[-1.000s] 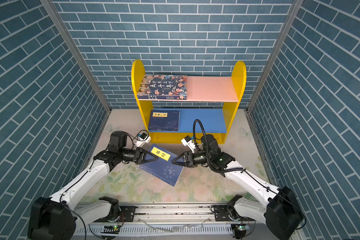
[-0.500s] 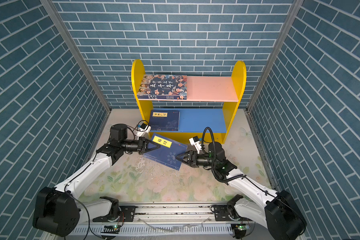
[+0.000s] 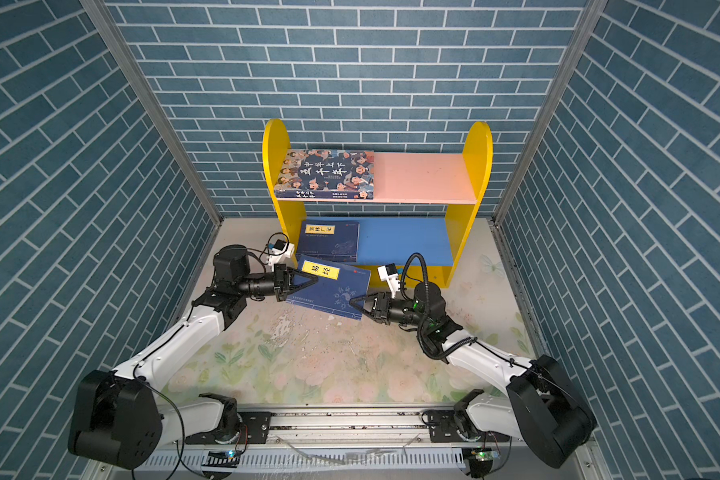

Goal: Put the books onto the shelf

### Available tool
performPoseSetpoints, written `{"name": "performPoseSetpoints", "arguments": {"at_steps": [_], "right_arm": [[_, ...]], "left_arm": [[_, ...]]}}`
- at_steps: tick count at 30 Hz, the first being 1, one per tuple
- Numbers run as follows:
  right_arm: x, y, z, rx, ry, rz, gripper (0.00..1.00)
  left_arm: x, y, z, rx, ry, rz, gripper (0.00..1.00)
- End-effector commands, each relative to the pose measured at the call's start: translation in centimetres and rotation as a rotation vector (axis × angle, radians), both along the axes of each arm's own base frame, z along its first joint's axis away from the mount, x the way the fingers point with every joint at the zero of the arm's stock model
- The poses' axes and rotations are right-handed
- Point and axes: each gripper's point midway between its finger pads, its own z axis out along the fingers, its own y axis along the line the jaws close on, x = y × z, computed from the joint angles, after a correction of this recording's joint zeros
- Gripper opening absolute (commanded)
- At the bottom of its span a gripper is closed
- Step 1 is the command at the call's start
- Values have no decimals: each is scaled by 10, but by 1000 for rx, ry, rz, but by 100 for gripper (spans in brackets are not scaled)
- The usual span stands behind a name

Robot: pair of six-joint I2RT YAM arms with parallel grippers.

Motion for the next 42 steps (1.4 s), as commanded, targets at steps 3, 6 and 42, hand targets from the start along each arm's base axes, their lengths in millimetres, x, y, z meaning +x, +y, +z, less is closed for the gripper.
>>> {"name": "performPoseSetpoints", "arguments": {"at_steps": [3,6,42], "right_arm": [[10,8,27,81,-73,-4,8],[17,11,26,84,-74,-8,0],[165,-14,9,-57,-68,65,0]], "left_arm": [[5,4,-2,-6,-17,27,0],[8,10,-11,15,3,58,13],[20,83,-35,227,-69,332,79]]}}
